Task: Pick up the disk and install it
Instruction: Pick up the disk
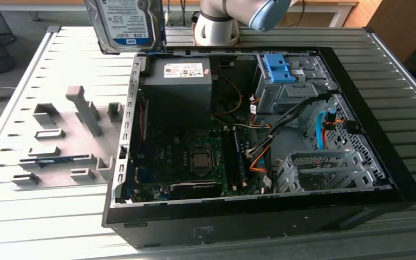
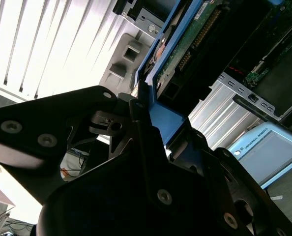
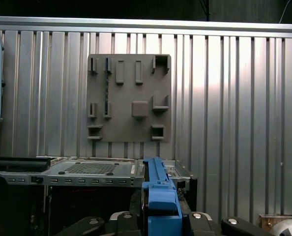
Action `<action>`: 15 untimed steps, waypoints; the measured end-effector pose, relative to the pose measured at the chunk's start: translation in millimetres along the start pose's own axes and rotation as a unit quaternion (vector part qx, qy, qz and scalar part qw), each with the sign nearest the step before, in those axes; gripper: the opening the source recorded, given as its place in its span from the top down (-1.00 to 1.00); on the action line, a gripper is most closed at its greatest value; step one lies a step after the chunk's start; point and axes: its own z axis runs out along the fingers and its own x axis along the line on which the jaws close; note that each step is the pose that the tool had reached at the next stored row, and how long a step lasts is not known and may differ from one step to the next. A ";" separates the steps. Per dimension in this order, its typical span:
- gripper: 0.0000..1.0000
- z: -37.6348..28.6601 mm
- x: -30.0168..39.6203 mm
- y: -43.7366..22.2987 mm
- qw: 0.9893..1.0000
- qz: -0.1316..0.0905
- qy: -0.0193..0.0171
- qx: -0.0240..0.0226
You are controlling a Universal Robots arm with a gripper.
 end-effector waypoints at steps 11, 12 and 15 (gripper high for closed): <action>0.26 0.0 1.7 -5.3 1.000 0.000 0.001 0.000; 0.26 0.0 1.7 -5.3 1.000 0.000 0.001 0.000; 0.26 0.0 1.7 -5.3 1.000 0.000 0.001 0.000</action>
